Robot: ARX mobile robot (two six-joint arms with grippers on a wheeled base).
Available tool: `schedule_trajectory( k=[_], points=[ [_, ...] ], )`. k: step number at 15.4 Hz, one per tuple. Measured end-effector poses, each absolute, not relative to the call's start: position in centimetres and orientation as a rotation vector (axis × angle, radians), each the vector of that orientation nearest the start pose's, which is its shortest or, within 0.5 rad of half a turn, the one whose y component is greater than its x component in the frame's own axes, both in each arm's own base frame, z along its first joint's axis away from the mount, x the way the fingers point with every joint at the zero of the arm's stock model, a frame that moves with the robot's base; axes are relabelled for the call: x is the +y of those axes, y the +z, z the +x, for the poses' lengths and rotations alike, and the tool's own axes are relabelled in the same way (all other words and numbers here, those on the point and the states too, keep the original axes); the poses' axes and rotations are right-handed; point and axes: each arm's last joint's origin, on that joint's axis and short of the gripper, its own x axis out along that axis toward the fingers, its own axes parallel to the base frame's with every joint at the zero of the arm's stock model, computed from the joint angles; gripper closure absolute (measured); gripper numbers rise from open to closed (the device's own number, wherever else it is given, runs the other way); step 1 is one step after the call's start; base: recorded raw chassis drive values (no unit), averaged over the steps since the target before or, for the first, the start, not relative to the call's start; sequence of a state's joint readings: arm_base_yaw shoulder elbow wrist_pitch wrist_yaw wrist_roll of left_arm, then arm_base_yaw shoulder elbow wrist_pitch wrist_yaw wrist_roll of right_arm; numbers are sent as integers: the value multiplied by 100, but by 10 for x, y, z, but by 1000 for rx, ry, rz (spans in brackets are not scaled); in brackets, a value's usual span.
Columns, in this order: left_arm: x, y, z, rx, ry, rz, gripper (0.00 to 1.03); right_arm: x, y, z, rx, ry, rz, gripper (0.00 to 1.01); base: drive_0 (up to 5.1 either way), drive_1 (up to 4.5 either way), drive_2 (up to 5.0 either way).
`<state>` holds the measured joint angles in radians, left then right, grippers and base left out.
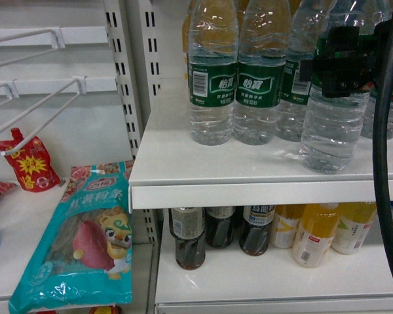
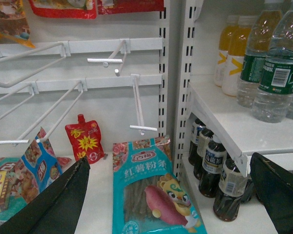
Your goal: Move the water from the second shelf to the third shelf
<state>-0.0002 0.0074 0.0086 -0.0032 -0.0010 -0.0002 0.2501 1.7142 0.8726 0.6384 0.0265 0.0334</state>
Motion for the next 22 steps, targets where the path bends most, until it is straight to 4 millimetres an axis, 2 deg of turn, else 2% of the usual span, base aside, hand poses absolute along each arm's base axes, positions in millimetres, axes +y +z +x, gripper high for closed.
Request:
schedule_trajectory(
  k=[6, 14, 16, 17, 19, 20, 22],
  points=[
    [0, 166, 98, 2, 1, 0, 5, 90, 200, 359, 193, 214, 10, 59, 0, 0, 0],
    [0, 166, 98, 2, 1, 0, 5, 93, 199, 360, 185, 207, 1, 59, 0, 0, 0],
    [0, 166, 98, 2, 1, 0, 5, 93, 199, 360, 185, 208, -2, 36, 0, 0, 0],
    [0, 166, 98, 2, 1, 0, 5, 93, 200, 360, 168, 208, 1, 29, 0, 0, 0],
    [0, 166, 98, 2, 1, 0, 5, 93, 201, 360, 163, 206, 0, 29, 0, 0, 0],
    [0, 166, 98, 2, 1, 0, 5, 92, 201, 360, 163, 205, 1, 24, 0, 0, 0],
    [0, 166, 98, 2, 1, 0, 5, 90, 201, 361, 168, 198, 1, 4, 0, 0, 0]
  ],
)
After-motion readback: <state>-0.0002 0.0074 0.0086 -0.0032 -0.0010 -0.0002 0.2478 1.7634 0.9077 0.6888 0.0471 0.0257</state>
